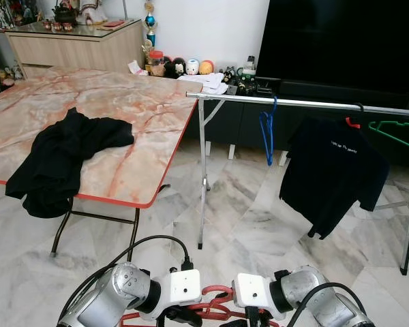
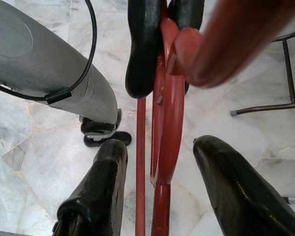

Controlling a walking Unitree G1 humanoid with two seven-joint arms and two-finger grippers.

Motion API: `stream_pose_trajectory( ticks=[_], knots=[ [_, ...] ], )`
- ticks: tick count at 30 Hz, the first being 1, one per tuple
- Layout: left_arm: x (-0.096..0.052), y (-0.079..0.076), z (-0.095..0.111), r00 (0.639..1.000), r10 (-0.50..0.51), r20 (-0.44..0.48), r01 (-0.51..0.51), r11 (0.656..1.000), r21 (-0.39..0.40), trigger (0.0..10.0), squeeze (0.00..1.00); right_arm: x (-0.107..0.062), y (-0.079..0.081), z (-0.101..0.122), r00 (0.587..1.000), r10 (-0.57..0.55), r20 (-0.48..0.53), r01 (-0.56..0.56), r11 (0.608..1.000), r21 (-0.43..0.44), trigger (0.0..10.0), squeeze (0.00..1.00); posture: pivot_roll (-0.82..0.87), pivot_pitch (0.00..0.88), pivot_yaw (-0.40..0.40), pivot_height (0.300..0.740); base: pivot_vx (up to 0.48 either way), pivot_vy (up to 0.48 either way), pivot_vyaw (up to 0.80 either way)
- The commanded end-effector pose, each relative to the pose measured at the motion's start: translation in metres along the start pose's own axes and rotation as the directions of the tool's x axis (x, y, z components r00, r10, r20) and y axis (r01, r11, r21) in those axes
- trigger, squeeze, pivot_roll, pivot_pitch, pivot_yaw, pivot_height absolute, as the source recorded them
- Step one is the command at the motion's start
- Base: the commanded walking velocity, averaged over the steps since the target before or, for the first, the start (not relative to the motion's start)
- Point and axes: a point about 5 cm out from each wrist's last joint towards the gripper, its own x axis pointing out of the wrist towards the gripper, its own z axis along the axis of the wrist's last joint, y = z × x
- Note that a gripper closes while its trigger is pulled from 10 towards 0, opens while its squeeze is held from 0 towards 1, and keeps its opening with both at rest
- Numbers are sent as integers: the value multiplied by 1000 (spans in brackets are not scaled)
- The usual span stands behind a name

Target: Hang hanger

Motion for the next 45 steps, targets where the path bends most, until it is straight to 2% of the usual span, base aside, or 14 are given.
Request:
stream_pose_trajectory(
  ticks=[1, 2, 3, 30, 42, 43, 45],
  knots=[
    [-1, 8, 25, 997, 14, 81, -19, 998, 65, 10000, 0, 10, 9, -6, 997, 56, -54, -56, 998, 7, 4549, 0, 94, 0, -19, 740, 0, 0, 0],
    [-1, 8, 25, 997, 14, 82, -19, 998, 65, 10000, 0, 11, 9, -6, 997, 58, -52, -57, 998, 10, 353, 0, 95, 0, -19, 740, 0, 0, 0],
    [-1, 8, 25, 996, 14, 83, -20, 998, 65, 10000, 0, 11, 9, -6, 997, 62, -53, -62, 998, 12, 0, 0, 95, 0, -19, 740, 0, 0, 0],
    [-2, 11, 36, 990, 35, 138, -45, 997, 69, 10000, 0, 24, 16, -1, 993, 113, -40, -113, 994, 10, 0, 0, 99, 0, -24, 740, 0, 0, 0],
    [-1, 14, 36, 985, 71, 160, -83, 994, 72, 10000, 0, 24, 17, 3, 991, 124, -41, -124, 992, -9, 0, 0, 97, 0, -26, 740, 0, 0, 0],
    [-2, 14, 38, 981, 67, 182, -80, 995, 64, 10000, 345, 23, 17, 2, 991, 126, -41, -126, 992, -8, 0, 0, 102, 0, -29, 740, 0, 0, 0],
    [-2, 15, 39, 979, 63, 191, -76, 995, 62, 10000, 345, 23, 17, 2, 991, 126, -42, -127, 992, -7, 0, 0, 102, 0, -29, 740, 0, 0, 0]
  ],
)
